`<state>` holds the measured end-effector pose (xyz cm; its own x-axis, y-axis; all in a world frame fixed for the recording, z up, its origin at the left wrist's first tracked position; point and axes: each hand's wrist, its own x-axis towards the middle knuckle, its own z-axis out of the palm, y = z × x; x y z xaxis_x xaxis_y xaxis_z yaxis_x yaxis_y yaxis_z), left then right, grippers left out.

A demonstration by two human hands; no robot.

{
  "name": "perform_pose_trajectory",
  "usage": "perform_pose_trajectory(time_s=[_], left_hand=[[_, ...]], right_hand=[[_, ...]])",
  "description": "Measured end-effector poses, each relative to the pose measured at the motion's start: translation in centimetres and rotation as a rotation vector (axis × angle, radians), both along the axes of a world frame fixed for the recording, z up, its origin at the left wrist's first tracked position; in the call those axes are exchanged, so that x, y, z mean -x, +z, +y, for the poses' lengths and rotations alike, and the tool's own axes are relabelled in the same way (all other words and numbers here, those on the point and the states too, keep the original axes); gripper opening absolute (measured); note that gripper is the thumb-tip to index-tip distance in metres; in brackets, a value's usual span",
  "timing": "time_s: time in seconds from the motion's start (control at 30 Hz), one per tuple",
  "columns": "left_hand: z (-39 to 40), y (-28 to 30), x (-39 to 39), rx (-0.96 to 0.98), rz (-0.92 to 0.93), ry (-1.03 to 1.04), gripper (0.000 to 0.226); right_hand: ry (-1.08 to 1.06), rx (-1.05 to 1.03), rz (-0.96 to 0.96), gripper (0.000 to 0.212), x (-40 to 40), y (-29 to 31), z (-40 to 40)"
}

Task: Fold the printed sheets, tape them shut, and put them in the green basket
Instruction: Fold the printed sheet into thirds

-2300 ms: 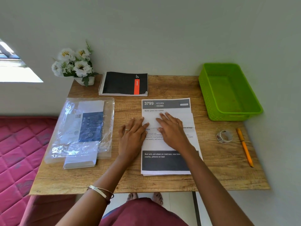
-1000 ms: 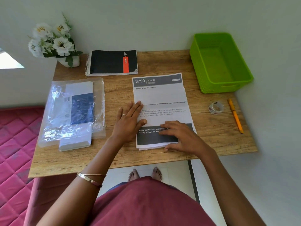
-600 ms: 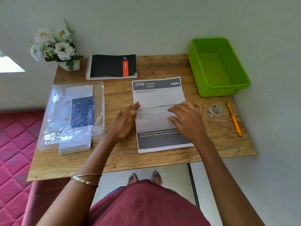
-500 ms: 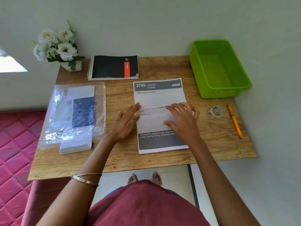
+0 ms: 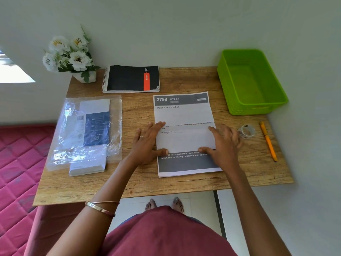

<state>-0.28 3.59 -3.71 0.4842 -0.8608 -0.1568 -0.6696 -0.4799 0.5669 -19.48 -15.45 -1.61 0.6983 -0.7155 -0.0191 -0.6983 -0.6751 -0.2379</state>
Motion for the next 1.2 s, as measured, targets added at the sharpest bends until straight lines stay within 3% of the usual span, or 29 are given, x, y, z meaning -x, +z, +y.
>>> perform_pose_trajectory(time_s=[0.07,0.17,0.33,0.6,0.73,0.87,0.93,1.03,1.2], left_hand=[[0.1,-0.3,-0.2,-0.008,-0.043,-0.042,0.086],[0.3,-0.6,-0.4,-0.044,-0.114,-0.095,0.072],[0.5,-0.6,-0.5,-0.079,-0.149,-0.131,0.073],[0.6,-0.6,-0.7,-0.117,-0.163,-0.168,0.072],[0.8,-0.5,-0.5,-0.096,-0.179,-0.161,0.081],[0.8,-0.3,0.0,-0.033,-0.188,-0.111,0.087],[0.7,-0.1,0.2,0.040,-0.162,-0.060,0.086],[0.5,0.1,0.5,0.151,-0.128,0.035,0.085],[0.5,0.1,-0.1,0.098,-0.267,-0.051,0.071]], right_hand=[[0.043,0.040,-0.042,0.072,0.6,-0.2,-0.6],[0.280,0.190,-0.102,0.056,0.8,-0.8,-0.6],[0.671,0.370,-0.077,0.062,1.3,-1.2,-0.4],[0.925,0.523,-0.045,0.056,1.2,-0.8,-1.4],[0.965,0.550,-0.049,0.052,1.2,-0.5,-1.4],[0.868,0.525,-0.221,0.034,0.5,-0.4,-1.6],[0.758,0.468,-0.346,0.022,0.0,0.0,-1.5],[0.613,0.393,-0.464,0.026,-1.2,0.9,-1.3],[0.546,0.141,-0.427,0.025,-2.5,1.7,-1.9]])
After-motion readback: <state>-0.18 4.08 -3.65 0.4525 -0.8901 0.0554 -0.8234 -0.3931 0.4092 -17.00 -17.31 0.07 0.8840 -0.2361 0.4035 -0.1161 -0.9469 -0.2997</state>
